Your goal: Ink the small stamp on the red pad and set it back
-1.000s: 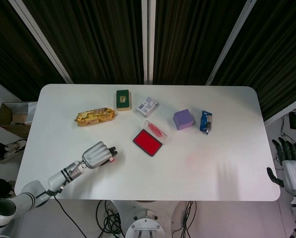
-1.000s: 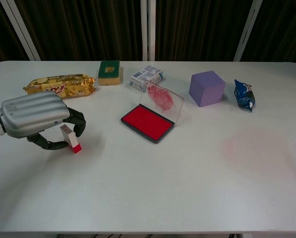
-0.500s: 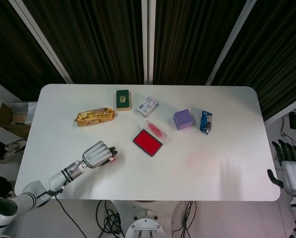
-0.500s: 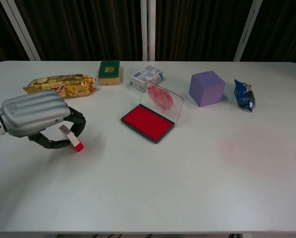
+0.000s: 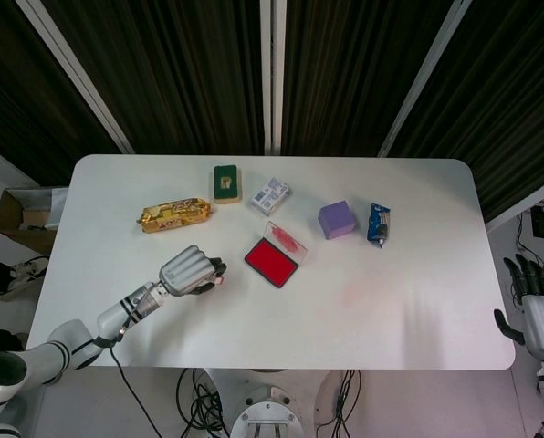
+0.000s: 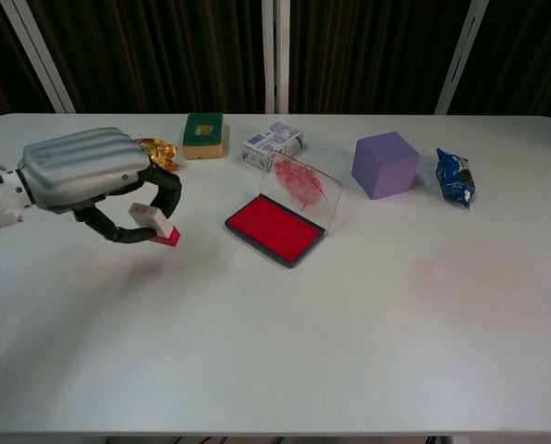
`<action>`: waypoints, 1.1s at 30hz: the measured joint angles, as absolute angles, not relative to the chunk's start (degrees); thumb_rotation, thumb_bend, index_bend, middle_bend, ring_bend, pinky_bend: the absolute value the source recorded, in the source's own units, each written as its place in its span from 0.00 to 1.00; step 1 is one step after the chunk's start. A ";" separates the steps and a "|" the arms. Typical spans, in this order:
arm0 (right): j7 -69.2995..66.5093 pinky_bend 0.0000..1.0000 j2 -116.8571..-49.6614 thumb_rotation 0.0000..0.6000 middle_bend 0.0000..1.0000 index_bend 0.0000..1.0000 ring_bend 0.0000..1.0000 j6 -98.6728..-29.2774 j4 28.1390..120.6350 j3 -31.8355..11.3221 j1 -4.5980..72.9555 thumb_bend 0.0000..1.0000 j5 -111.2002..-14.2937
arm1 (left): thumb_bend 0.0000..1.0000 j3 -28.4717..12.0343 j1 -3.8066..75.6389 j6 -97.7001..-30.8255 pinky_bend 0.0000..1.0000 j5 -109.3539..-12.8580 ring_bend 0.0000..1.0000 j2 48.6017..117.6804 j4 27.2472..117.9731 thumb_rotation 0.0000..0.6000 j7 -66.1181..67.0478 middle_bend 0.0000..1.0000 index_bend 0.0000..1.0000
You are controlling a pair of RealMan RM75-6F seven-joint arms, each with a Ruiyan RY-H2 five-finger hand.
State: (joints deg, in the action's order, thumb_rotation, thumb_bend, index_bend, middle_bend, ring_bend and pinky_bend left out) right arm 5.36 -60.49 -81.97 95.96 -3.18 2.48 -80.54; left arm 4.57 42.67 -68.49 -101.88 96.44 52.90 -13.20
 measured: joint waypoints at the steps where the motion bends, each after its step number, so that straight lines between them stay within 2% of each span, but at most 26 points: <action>1: 5.24 0.00 -60.52 1.00 0.00 0.00 0.00 -81.98 95.85 -3.17 2.46 0.26 -80.57 | 0.40 3.67 43.74 -67.07 0.96 -101.01 0.93 96.04 54.01 1.00 -14.76 0.60 0.62; 7: 4.47 0.00 -60.63 1.00 0.00 0.00 0.00 -82.08 95.30 -3.17 2.34 0.26 -80.62 | 0.40 -0.54 50.20 -60.21 0.96 -97.91 0.94 95.78 56.86 1.00 -18.35 0.60 0.62; 13: 3.86 0.00 -60.58 1.00 0.00 0.00 0.00 -82.29 94.85 -3.19 2.14 0.26 -80.63 | 0.40 -2.81 55.10 -54.74 0.96 -96.27 0.95 99.55 55.97 1.00 -18.62 0.61 0.63; 23: 4.06 0.00 -60.49 1.00 0.00 0.00 0.00 -82.58 94.91 -3.06 1.84 0.26 -80.71 | 0.40 -3.93 59.67 -50.24 0.97 -94.54 0.95 107.19 46.79 1.00 -17.45 0.62 0.63; 33: 3.62 0.00 -60.71 1.00 0.00 0.00 0.00 -82.35 94.37 -3.20 1.80 0.26 -80.29 | 0.41 -3.04 61.91 -47.69 0.97 -93.62 0.96 111.83 39.09 1.00 -18.39 0.62 0.64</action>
